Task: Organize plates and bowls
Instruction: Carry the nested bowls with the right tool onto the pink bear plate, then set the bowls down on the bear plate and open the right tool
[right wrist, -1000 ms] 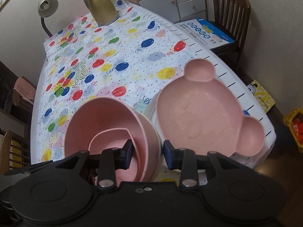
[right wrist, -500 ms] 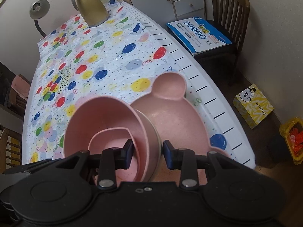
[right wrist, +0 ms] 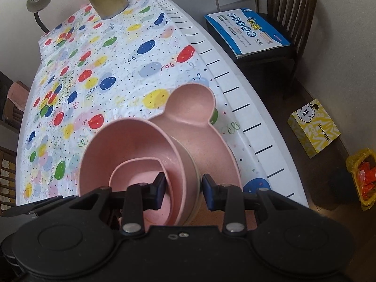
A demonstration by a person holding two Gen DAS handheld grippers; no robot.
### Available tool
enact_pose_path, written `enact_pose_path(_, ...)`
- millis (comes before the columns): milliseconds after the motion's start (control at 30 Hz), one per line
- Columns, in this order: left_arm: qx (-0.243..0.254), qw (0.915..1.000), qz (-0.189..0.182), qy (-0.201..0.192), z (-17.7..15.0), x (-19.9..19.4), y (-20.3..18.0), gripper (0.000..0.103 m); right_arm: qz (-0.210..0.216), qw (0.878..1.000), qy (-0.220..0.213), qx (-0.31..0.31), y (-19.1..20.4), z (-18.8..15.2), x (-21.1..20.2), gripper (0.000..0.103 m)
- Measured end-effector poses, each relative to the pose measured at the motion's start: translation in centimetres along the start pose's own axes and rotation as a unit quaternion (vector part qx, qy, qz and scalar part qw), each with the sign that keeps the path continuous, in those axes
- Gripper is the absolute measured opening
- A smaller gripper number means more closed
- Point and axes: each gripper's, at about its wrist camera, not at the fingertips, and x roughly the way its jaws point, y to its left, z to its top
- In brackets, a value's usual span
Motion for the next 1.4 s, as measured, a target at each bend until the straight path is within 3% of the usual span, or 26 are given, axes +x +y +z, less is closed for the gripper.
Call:
enact_pose_path(633,-0.008,1.0000,0.005,0.001,-0.2,1.3,0.1,0.043,0.003,1.000,0.011,-0.014,-0.6,0.3,0.9,0.032)
enact_pose_path(967,-0.007,0.9998,0.016,-0.006,-0.3,0.9,0.0,0.043,0.016,1.000,0.012,-0.019,-0.7,0.4,0.8,0.037)
enact_pose_path(1067,-0.003,0.9998,0.017,-0.011,-0.4,0.5,-0.1,0.047,0.014,1.000,0.009,-0.021,-0.7,0.4,0.5,0.039)
enact_pose_path(1133,-0.001,0.9997,0.017,-0.015,-0.5,0.1,0.0,0.054,0.011,1.000,0.001,-0.026,-0.5,0.3,0.2,0.043)
enact_pose_path(1400,0.021,0.9993,0.007,-0.029,-1.2,-1.6,0.0,0.060,0.002,0.999,-0.027,-0.026,-0.2,-0.5,-1.5,0.052)
